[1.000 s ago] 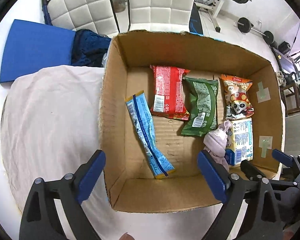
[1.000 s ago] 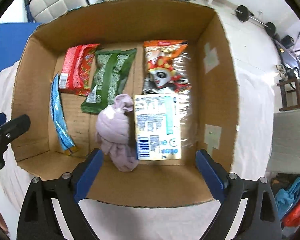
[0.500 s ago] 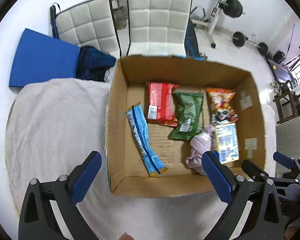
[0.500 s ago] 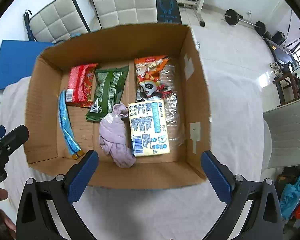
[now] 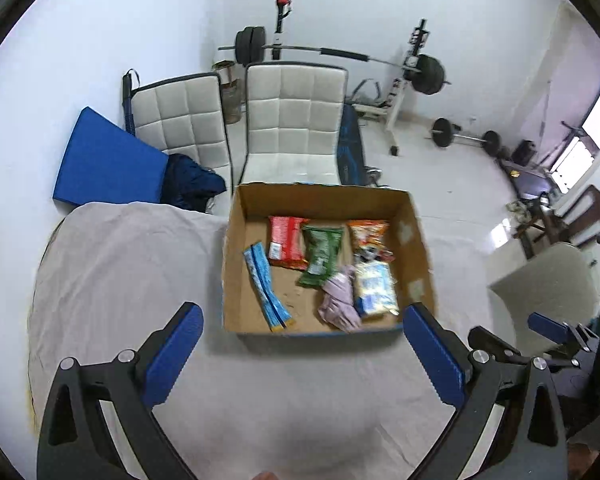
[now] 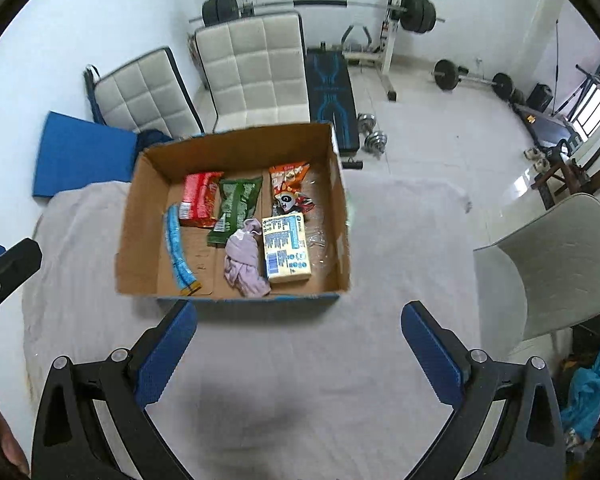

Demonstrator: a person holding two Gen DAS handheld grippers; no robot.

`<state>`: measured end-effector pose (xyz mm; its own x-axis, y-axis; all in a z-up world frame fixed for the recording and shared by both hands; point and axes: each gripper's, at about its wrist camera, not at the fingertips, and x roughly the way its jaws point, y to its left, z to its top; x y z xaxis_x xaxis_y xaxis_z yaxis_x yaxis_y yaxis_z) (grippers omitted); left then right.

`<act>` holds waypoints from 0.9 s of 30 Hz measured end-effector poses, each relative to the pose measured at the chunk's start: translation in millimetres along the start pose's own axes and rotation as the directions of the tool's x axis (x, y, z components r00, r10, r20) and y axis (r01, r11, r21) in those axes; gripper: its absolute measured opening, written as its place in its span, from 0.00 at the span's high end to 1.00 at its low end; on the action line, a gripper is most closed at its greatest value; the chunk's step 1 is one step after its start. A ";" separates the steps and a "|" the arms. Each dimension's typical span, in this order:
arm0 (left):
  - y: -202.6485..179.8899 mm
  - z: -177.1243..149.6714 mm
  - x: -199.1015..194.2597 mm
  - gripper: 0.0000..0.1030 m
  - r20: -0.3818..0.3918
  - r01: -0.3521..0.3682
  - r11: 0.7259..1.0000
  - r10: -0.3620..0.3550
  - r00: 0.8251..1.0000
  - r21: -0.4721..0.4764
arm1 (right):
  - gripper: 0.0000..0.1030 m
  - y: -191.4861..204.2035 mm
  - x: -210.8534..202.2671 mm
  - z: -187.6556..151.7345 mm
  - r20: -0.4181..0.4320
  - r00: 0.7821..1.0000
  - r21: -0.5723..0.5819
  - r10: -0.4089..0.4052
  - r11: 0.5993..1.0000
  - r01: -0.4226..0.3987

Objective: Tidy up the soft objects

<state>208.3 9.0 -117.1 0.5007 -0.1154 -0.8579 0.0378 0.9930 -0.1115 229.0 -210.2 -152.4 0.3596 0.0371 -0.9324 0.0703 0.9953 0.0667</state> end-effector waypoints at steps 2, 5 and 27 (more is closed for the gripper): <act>-4.4 -9.4 -21.9 0.00 0.012 0.000 1.000 -0.001 1.000 0.010 | 0.00 -3.1 -33.4 -12.8 0.039 0.999 0.006 0.016 1.000 -0.016; -9.3 -19.7 -50.4 0.00 0.029 -0.009 1.000 0.008 1.000 0.023 | 0.00 -2.6 -66.6 -26.1 0.073 0.997 -0.008 0.017 1.000 -0.016; -12.2 -49.9 -131.4 0.00 0.096 -0.019 1.000 0.019 0.995 -0.001 | 0.00 7.8 -197.8 -78.4 0.176 0.983 -0.051 0.056 0.998 -0.048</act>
<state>98.8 10.9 -28.0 0.5820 -0.0934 -0.8078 0.0272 0.9951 -0.0955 85.5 -202.8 4.7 0.5214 0.0768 -0.8498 0.0054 0.9956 0.0933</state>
